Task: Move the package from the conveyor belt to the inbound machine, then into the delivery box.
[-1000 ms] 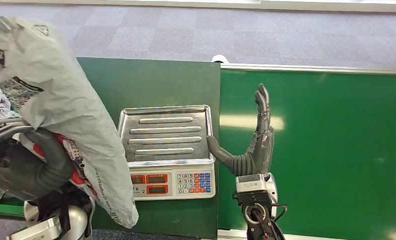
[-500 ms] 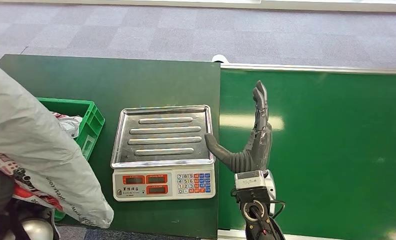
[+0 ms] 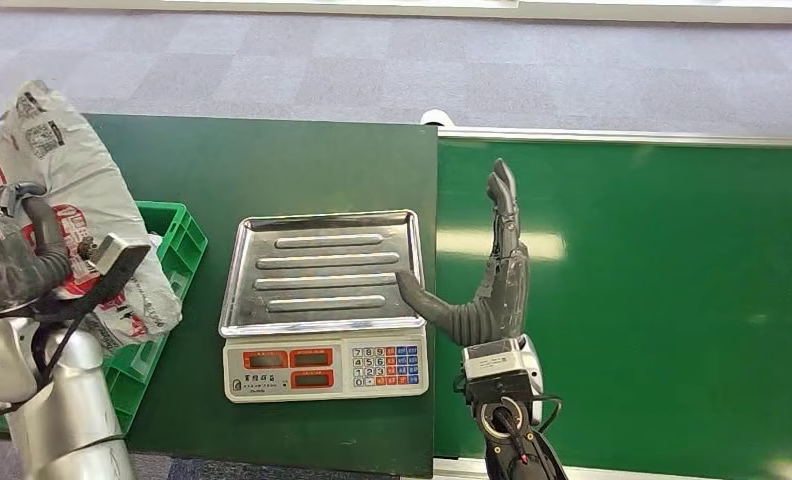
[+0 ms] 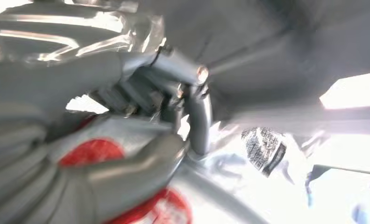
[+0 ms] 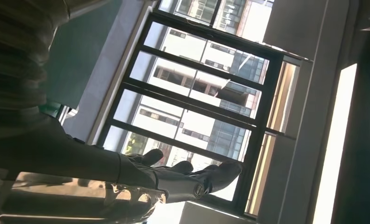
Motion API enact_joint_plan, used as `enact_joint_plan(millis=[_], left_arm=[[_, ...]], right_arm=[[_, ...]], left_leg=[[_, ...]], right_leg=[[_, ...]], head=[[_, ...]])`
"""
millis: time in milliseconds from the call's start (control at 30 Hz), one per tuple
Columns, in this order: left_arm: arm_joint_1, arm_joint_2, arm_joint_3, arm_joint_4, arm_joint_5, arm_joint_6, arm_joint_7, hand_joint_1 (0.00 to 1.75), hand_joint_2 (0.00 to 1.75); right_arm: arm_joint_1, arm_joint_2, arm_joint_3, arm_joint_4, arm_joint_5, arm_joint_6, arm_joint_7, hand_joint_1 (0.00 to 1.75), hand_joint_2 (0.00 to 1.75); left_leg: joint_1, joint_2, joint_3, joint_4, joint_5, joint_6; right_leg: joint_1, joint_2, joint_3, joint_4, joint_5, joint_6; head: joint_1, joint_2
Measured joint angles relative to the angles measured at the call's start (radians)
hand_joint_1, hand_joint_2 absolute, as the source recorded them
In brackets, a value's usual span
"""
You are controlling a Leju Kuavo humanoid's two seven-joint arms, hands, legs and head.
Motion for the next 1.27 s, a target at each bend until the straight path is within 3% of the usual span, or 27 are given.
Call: enact_joint_plan(millis=[133,200,367,500,533,633,667,800,1033,1133,1267], left_arm=[[-0.053,0.115,0.068,0.198,-0.107,0.001,0.159,1.75,1.75],[-0.067,0.154,0.079,0.261,-0.122,0.001,0.187,1.75,1.75],[-0.083,0.203,0.092,0.344,-0.13,0.003,0.204,1.75,1.75],[-0.085,0.242,0.078,0.397,-0.157,0.004,0.36,1.74,1.75],[-0.085,0.257,0.07,0.413,-0.158,0.004,0.407,1.53,1.75],[-0.087,0.295,0.052,0.454,-0.137,0.004,0.464,0.23,1.75],[-0.088,0.303,0.05,0.464,-0.127,0.004,0.457,0.0,1.75],[-0.095,0.306,0.05,0.461,-0.076,0.004,0.332,0.0,1.75],[-0.173,0.208,0.163,0.417,0.226,0.005,-0.12,0.0,1.75],[-0.188,0.167,0.172,0.38,0.309,0.005,-0.169,0.0,1.75],[-0.132,0.105,0.093,0.203,0.364,0.005,-0.178,0.0,1.75]], right_arm=[[-0.005,0.0,0.004,0.012,-0.013,0.001,0.0,0.0,1.75],[-0.007,-0.001,0.005,0.017,-0.015,0.001,0.0,0.0,1.75],[-0.01,-0.001,0.006,0.027,-0.016,0.001,0.0,0.0,1.75],[-0.013,-0.001,0.01,0.034,-0.025,0.001,0.0,0.0,1.75],[-0.013,-0.001,0.012,0.035,-0.027,0.0,0.0,0.0,1.75],[-0.014,-0.003,0.015,0.037,-0.032,-0.005,0.002,0.0,1.75],[-0.014,-0.004,0.015,0.037,-0.033,-0.006,0.003,0.0,1.75],[-0.014,-0.005,0.015,0.04,-0.034,-0.007,0.007,0.0,1.75],[-0.015,-0.006,0.014,0.045,-0.035,-0.007,0.009,0.0,1.75],[-0.019,-0.006,0.013,0.048,-0.036,-0.006,0.012,0.0,1.75],[-0.023,-0.008,0.012,0.054,-0.021,-0.001,0.031,0.0,1.75]], left_leg=[[0.0,0.0,-0.001,0.0,0.0,0.0],[0.0,-0.001,-0.002,0.0,0.0,0.0],[0.0,-0.001,-0.002,0.0,0.0,0.0],[0.0,-0.001,-0.002,0.0,0.0,0.0],[0.0,0.0,-0.002,0.0,0.0,0.0],[0.001,-0.001,-0.002,0.0,0.0,0.0],[0.001,-0.001,-0.002,0.0,0.0,0.0],[0.001,-0.001,-0.002,0.0,0.0,0.0],[0.001,-0.002,-0.002,0.0,0.0,0.0],[0.001,-0.002,-0.002,0.0,0.0,0.0],[0.001,-0.001,-0.002,0.0,0.0,-0.001]], right_leg=[[0.0,0.0,-0.001,0.0,0.0,0.0],[0.0,0.0,-0.002,0.0,-0.001,0.0],[0.0,0.0,-0.002,0.0,-0.001,0.0],[0.0,0.0,-0.002,0.0,0.0,0.0],[0.0,0.0,-0.002,0.0,0.0,0.0],[0.001,0.0,-0.002,0.0,-0.001,0.0],[0.001,0.0,-0.002,0.0,-0.001,0.0],[0.001,0.0,-0.002,0.0,-0.001,0.0],[0.001,-0.001,-0.002,0.0,0.0,0.0],[0.001,-0.001,-0.002,0.0,0.0,0.0],[0.001,0.0,-0.003,0.0,0.0,0.0]], head=[[0.0,0.0],[0.0,0.0],[0.0,0.0],[0.0,0.0],[0.0,0.0],[0.0,0.0],[0.0,0.0],[0.0,0.0],[0.0,0.0],[0.0,0.0],[0.0,0.0]])
